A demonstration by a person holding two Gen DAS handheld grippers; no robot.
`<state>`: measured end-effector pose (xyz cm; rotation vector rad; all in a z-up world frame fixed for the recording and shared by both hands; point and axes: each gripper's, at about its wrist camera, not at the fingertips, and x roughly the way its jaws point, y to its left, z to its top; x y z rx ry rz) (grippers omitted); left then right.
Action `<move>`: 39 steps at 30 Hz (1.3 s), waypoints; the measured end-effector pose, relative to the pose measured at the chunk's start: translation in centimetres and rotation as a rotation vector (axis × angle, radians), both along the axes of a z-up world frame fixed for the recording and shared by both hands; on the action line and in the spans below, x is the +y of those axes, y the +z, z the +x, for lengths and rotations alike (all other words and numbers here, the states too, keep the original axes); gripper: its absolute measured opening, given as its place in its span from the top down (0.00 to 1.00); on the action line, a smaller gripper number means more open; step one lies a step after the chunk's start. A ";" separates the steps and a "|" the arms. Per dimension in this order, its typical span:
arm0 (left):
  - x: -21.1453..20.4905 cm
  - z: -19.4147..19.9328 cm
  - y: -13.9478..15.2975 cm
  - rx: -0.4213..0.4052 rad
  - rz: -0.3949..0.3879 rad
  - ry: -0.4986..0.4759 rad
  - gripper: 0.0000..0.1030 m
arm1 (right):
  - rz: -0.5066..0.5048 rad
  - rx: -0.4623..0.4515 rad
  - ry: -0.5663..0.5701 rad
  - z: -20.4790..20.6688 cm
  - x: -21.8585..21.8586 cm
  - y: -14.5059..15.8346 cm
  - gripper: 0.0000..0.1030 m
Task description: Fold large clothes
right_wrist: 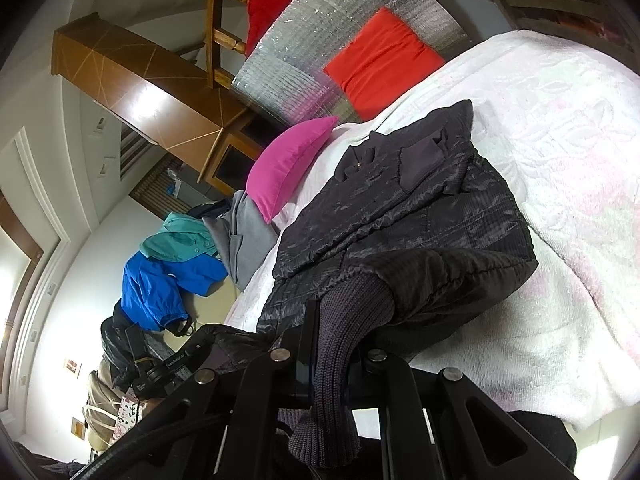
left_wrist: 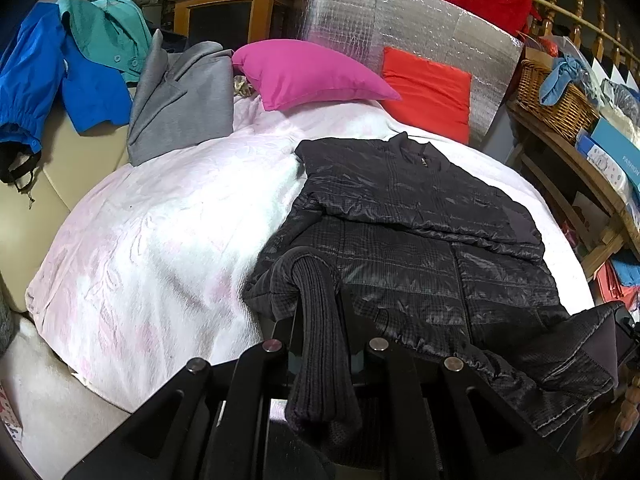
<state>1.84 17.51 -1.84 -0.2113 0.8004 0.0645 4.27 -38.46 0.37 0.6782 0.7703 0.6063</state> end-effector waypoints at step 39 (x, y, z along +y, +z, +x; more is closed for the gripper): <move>-0.2 -1.1 -0.2 -0.001 0.010 0.010 0.88 | -0.010 0.000 -0.002 -1.2 -0.1 -0.3 0.92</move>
